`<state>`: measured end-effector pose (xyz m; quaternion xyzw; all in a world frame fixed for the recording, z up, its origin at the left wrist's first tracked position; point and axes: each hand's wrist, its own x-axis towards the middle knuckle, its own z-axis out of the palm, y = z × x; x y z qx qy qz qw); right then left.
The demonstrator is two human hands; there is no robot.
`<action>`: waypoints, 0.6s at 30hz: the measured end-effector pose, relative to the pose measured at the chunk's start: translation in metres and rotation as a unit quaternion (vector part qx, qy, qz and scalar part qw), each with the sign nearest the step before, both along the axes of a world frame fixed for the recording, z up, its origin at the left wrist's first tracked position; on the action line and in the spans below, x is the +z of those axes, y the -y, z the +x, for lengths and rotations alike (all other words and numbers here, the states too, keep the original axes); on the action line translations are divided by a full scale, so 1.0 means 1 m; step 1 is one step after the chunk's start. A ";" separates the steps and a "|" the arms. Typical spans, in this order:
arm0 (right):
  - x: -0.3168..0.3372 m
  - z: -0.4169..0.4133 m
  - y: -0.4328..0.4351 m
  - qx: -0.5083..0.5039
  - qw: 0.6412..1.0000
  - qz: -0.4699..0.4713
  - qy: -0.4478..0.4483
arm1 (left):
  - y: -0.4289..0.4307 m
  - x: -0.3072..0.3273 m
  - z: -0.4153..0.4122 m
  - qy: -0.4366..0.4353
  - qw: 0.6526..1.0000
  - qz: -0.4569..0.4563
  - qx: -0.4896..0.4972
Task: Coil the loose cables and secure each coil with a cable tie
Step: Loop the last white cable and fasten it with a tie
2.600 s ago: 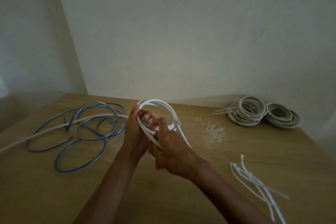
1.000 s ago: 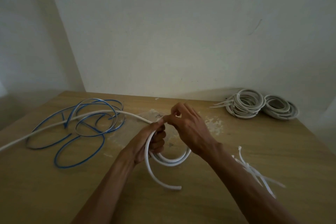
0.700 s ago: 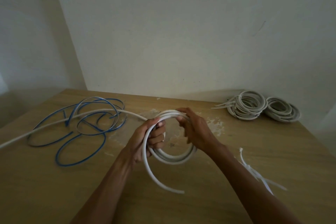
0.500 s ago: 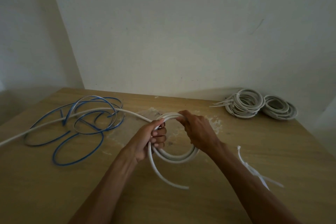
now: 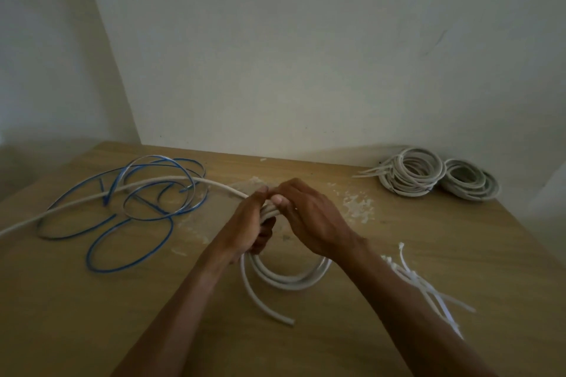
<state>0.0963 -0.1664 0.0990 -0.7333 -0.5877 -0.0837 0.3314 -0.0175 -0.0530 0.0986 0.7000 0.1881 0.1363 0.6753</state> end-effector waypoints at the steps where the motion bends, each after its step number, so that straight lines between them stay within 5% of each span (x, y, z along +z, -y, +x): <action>1: 0.002 -0.002 -0.001 -0.024 0.999 0.008 0.021 | 0.001 0.000 0.000 0.009 1.000 0.015 0.004; 9: 0.015 -0.008 0.005 -0.070 0.988 -0.055 0.126 | 0.005 -0.005 0.003 0.081 0.971 0.225 0.015; 13: 0.015 -0.011 0.006 -0.064 0.996 -0.011 0.064 | 0.010 -0.003 0.002 0.122 0.962 0.243 0.015; 18: 0.007 0.002 -0.001 -0.146 0.987 0.071 -0.017 | 0.017 -0.013 0.017 0.171 0.935 0.274 0.144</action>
